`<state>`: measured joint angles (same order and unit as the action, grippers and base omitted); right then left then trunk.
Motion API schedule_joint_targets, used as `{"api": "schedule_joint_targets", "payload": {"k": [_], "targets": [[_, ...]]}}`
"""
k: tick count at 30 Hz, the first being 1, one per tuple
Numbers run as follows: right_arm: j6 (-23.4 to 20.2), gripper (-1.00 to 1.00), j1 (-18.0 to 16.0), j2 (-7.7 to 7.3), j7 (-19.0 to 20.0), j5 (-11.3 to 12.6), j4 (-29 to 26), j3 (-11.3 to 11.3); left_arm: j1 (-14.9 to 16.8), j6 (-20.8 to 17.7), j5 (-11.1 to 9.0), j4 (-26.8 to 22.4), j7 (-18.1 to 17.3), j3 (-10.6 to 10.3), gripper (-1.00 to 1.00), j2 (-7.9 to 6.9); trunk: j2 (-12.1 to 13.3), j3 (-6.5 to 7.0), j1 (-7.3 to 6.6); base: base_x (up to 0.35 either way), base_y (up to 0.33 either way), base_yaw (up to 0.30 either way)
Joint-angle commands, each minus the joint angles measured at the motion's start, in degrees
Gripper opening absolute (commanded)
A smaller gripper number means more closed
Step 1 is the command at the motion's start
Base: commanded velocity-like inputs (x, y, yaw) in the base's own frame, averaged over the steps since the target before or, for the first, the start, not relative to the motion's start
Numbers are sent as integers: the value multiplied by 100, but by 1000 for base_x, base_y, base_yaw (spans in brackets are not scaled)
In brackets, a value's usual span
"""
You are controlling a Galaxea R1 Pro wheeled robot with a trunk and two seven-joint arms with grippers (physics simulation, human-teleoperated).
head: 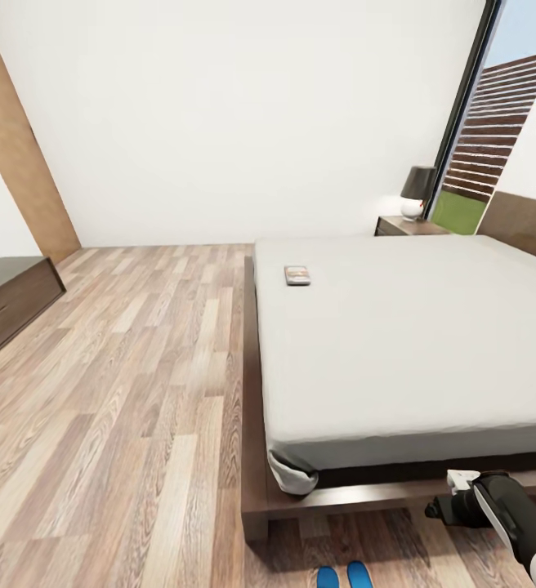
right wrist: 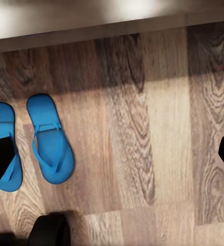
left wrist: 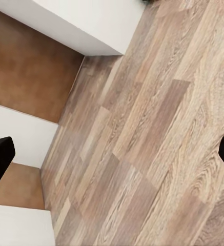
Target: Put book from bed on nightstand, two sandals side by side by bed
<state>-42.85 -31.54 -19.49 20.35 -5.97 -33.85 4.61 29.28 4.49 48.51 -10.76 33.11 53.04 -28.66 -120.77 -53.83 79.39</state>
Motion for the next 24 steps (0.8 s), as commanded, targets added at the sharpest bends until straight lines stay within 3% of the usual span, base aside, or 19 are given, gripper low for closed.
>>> {"api": "schedule_joint_targets", "payload": {"k": [1,24], "targets": [[-21,100,-2,4,49,-60,-7,24,7,42,36,13,12,49,100,-1,39,14,-23,0,0,0],[-22,100,-1,11,42,-62,-7,13,7,46,36,19,12,49,100,1,962,426,-529,0,0,0]]}}
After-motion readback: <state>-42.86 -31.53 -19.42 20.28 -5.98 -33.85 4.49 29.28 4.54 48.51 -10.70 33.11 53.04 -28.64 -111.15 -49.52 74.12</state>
